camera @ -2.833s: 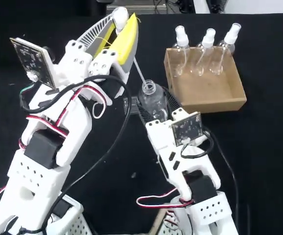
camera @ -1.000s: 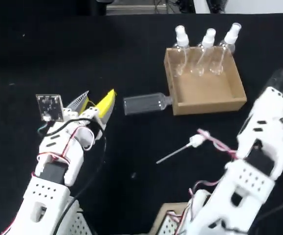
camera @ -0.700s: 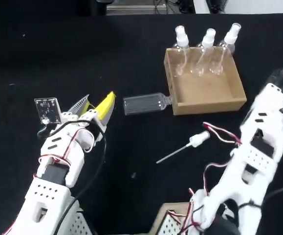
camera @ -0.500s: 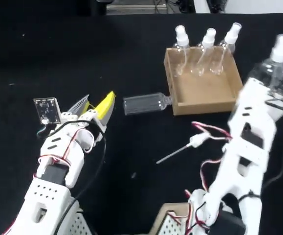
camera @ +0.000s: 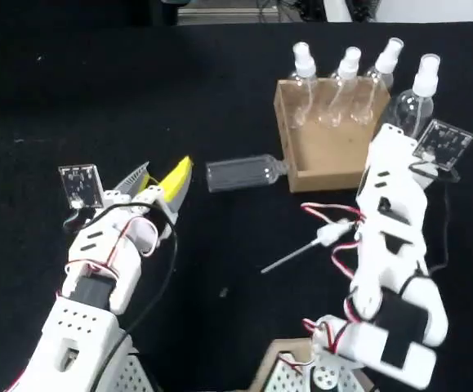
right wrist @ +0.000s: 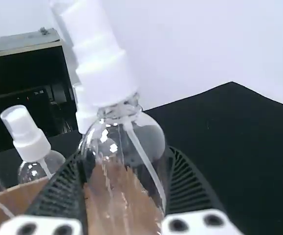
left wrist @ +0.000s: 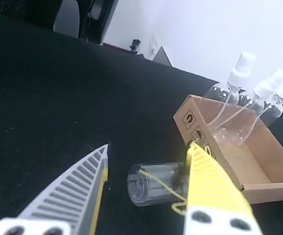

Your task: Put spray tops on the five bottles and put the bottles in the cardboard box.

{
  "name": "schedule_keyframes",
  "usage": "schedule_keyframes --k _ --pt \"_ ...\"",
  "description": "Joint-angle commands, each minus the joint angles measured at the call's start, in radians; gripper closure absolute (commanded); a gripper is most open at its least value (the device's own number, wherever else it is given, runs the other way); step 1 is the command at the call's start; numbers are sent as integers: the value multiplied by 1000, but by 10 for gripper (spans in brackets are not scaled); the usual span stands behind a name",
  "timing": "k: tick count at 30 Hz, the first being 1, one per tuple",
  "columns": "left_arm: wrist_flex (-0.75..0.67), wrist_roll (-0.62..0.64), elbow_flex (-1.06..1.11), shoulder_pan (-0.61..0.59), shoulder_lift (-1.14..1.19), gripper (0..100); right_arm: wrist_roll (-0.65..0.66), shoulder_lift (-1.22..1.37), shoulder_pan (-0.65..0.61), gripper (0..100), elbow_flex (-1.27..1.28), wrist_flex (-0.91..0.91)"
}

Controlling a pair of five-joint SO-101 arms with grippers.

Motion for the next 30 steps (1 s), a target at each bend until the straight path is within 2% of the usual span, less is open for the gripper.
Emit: schedule_keyframes --k 1,6,17,30 --pt "-18 8 -15 -5 -15 762 -6 42 -37 988 -47 -95" --pt "-17 8 -15 -5 -15 762 -6 122 -63 988 -47 -160" --pt "-15 8 -13 -5 -15 762 29 312 -31 987 -168 -222" --pt "-17 8 -13 -5 -15 762 29 441 -32 987 -170 -324"
